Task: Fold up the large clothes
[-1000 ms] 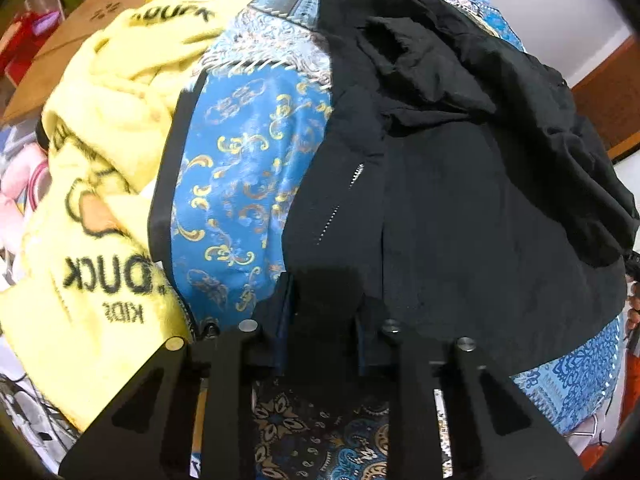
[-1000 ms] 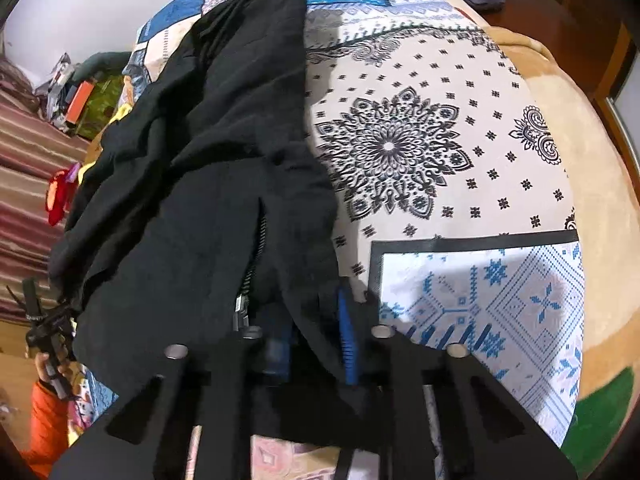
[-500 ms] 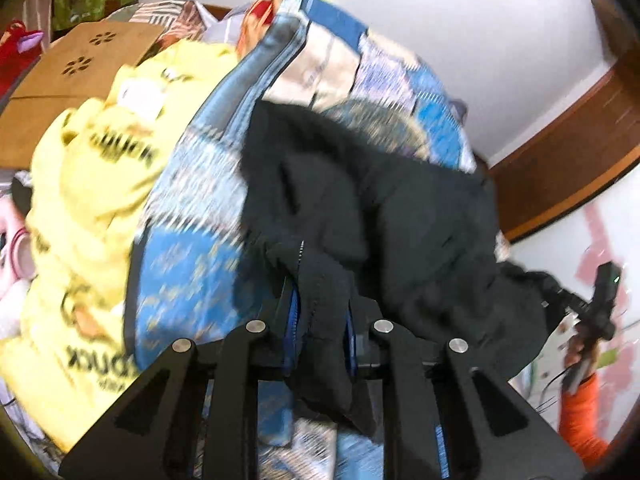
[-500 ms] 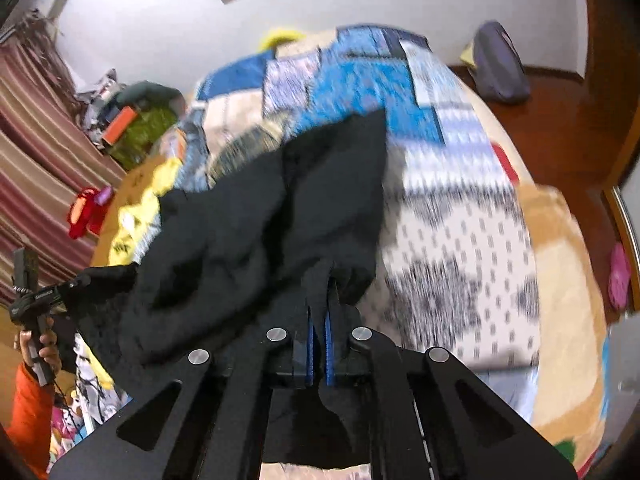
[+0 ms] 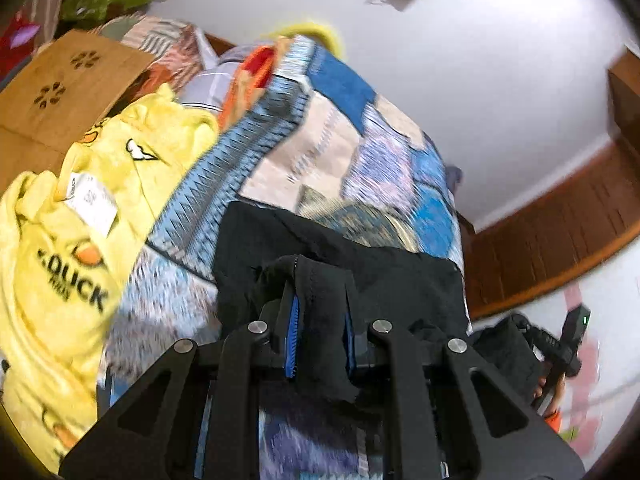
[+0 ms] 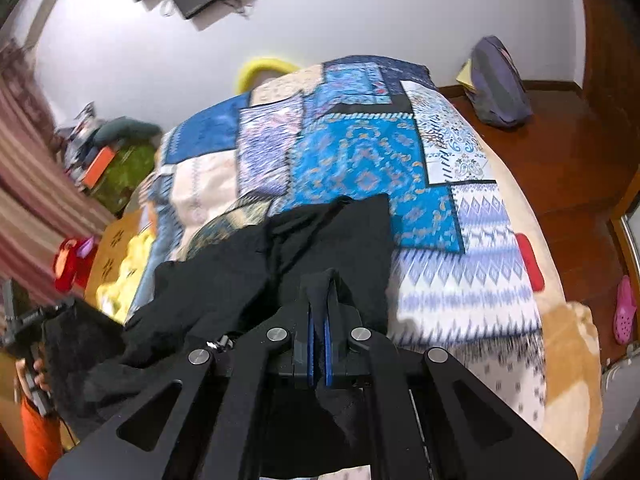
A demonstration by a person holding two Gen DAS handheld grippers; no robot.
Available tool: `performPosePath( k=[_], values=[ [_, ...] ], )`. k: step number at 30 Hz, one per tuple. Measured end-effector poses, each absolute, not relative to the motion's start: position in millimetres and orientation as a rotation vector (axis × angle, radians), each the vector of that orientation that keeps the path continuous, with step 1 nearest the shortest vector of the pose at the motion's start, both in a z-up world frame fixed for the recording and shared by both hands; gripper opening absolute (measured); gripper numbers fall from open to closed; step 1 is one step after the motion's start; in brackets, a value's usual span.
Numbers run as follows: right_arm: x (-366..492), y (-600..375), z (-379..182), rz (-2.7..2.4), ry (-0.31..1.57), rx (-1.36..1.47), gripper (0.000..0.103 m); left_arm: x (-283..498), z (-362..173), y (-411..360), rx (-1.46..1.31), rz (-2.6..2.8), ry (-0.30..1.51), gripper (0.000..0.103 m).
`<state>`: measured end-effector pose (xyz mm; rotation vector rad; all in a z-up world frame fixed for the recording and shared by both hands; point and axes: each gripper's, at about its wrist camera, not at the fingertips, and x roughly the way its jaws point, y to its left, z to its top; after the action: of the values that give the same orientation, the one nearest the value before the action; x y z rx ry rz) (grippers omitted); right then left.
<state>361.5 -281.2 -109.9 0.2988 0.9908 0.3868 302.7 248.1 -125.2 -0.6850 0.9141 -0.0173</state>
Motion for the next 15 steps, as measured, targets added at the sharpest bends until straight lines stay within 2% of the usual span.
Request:
performPosePath(
  k=[9, 15],
  values=[
    [449, -264, -172, 0.308, 1.08, 0.33, 0.003, 392, -234, 289, -0.801, 0.135, 1.011, 0.018],
    [468, -259, -200, 0.351, 1.145, 0.337, 0.001, 426, -278, 279, -0.763, 0.102, 1.08, 0.018]
  ],
)
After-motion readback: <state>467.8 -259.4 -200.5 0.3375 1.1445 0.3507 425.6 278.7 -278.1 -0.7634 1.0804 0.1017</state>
